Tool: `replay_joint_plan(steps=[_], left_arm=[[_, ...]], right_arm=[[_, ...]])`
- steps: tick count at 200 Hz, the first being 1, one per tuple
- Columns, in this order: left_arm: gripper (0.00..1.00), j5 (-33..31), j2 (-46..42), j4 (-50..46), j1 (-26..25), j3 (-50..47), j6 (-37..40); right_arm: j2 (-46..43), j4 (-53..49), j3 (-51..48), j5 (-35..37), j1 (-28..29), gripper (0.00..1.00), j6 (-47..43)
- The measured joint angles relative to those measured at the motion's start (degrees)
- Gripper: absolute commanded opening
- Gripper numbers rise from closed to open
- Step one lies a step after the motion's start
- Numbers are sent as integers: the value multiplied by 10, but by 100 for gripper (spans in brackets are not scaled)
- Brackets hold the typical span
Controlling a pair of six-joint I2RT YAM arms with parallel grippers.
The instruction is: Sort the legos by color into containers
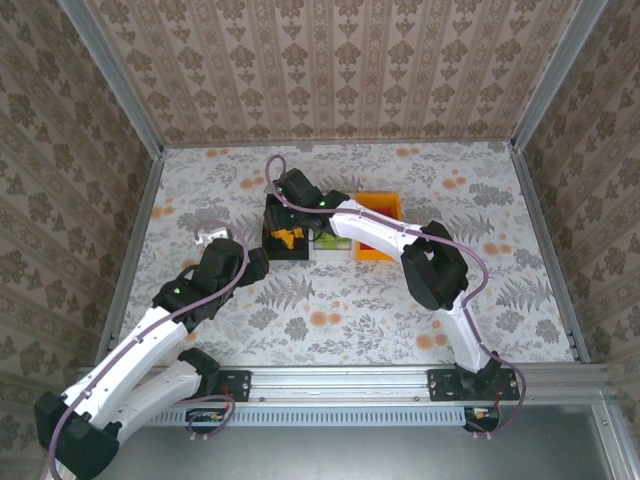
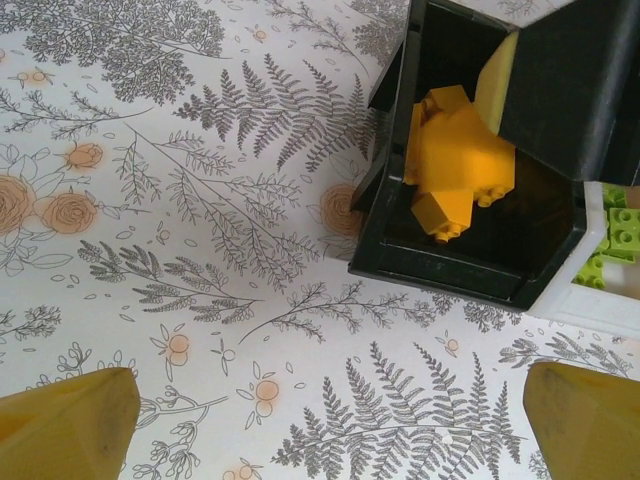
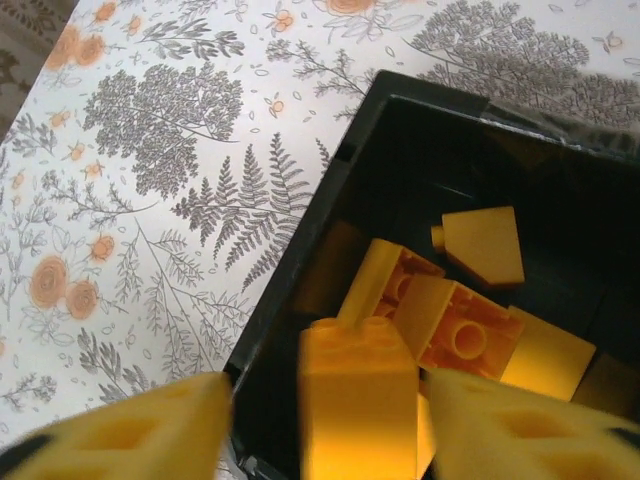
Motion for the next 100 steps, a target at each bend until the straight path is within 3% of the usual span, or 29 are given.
replay_joint_plan(steps=[43,86,100], left_arm=[[100,-6,-2,-4,0,0,2],[100,-21,-2,10,4,15,25],[100,-24,0,32,4,21,38]], right_arm=[[-35,22,-13,-4,0,77,-9],[-236,84,-208,16,0,82,-10],[-316,105,-275,36,-1,88,-10]])
